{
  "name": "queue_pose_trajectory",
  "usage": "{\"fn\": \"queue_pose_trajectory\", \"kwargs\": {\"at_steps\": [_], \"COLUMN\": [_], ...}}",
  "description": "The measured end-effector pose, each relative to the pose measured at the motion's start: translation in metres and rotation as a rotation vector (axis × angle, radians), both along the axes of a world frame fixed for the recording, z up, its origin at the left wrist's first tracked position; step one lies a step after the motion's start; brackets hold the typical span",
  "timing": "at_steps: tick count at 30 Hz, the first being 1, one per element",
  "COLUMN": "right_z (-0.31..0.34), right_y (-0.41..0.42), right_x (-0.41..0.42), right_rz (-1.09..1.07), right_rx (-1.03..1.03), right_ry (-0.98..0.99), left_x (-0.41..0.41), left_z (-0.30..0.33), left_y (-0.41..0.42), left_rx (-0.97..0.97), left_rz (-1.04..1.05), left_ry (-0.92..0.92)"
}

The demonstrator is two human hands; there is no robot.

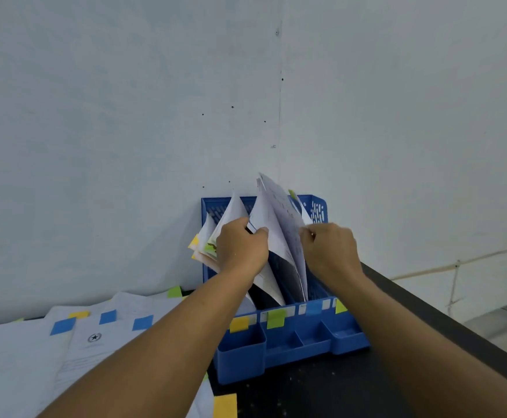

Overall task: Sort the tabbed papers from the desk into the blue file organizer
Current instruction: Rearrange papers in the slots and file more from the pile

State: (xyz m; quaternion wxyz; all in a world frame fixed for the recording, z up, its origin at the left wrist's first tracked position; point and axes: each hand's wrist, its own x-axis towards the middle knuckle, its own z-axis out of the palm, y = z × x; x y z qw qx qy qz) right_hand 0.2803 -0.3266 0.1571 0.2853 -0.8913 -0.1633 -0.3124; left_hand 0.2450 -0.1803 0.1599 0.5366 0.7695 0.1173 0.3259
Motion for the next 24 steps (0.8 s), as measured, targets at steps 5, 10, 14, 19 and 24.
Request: {"fn": "queue_pose_trajectory", "kwargs": {"at_steps": [5, 10, 14, 19, 24], "right_z": [-0.034, -0.039, -0.04, -0.05, -0.075], "right_y": [-0.002, -0.005, -0.004, 0.005, 0.039], "right_x": [0.008, 0.012, 0.006, -0.024, -0.068], "right_rz": [0.04, 0.084, 0.094, 0.069, 0.213], "right_rx": [-0.084, -0.051, -0.014, 0.168, 0.291], "right_ry": [0.152, 0.189, 0.184, 0.088, 0.065], "left_x": [0.0, -0.004, -0.018, -0.054, -0.106], "left_z": [-0.006, -0.008, -0.006, -0.023, -0.071], "left_y": [-0.008, -0.004, -0.001, 0.015, 0.055], "left_rx": [-0.065, -0.106, -0.122, -0.072, 0.061], "left_rz": [-0.004, -0.067, -0.111, -0.156, -0.033], "left_ry": [-0.004, 0.047, 0.087, 0.057, 0.097]}}
